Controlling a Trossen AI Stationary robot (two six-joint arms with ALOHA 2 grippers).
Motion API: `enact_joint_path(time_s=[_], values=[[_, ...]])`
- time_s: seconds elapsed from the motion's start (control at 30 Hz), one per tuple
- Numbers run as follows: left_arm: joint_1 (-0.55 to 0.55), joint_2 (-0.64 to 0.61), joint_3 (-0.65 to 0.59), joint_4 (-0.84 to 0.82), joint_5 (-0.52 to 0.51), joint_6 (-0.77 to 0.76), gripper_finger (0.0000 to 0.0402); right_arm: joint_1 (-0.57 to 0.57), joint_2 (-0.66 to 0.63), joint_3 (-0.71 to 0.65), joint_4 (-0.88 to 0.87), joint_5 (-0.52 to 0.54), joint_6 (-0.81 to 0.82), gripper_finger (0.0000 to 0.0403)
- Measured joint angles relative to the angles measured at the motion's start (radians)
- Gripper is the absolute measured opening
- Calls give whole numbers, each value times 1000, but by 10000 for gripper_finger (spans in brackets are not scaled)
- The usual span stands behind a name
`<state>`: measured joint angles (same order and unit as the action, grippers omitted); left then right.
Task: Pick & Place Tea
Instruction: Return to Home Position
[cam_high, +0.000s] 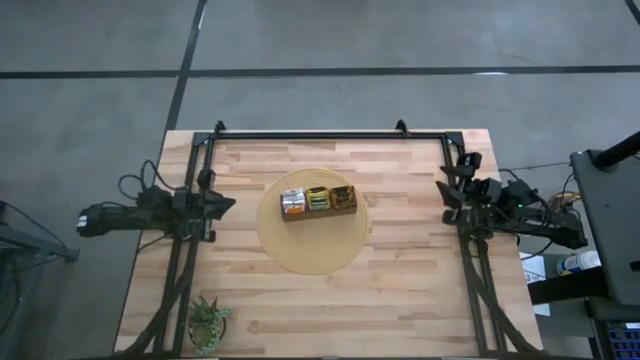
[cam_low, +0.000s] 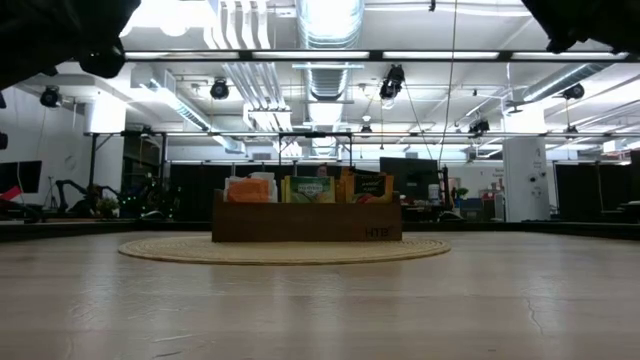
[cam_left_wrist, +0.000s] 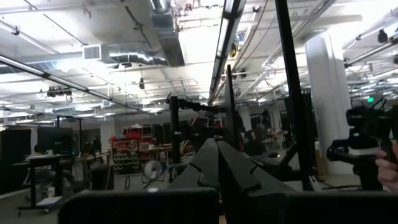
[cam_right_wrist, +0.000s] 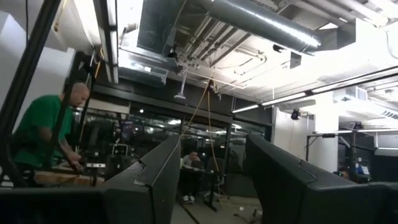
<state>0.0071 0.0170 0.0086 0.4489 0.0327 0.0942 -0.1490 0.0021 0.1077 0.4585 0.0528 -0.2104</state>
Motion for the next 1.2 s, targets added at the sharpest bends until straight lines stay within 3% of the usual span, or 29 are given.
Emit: enact_joint_path(time_s=[0.2, 0.47, 0.8, 1.03, 1.2], values=[[0, 0, 0, -4, 0, 5, 0, 0, 0, -84, 81, 0, 18, 177], [0, 0, -1, -5, -5, 21, 0, -1, 0, -99, 25, 56, 60, 180], [0, 0, -1, -15, -27, 27, 0, 0, 0, -99, -111, 131, 44, 176], [0, 0, -1, -33, -27, 24, 0, 0, 1, -99, -294, 133, 98, 180], [0, 2, -2, -45, -27, 23, 0, 0, 0, -99, -306, 133, 119, 176]])
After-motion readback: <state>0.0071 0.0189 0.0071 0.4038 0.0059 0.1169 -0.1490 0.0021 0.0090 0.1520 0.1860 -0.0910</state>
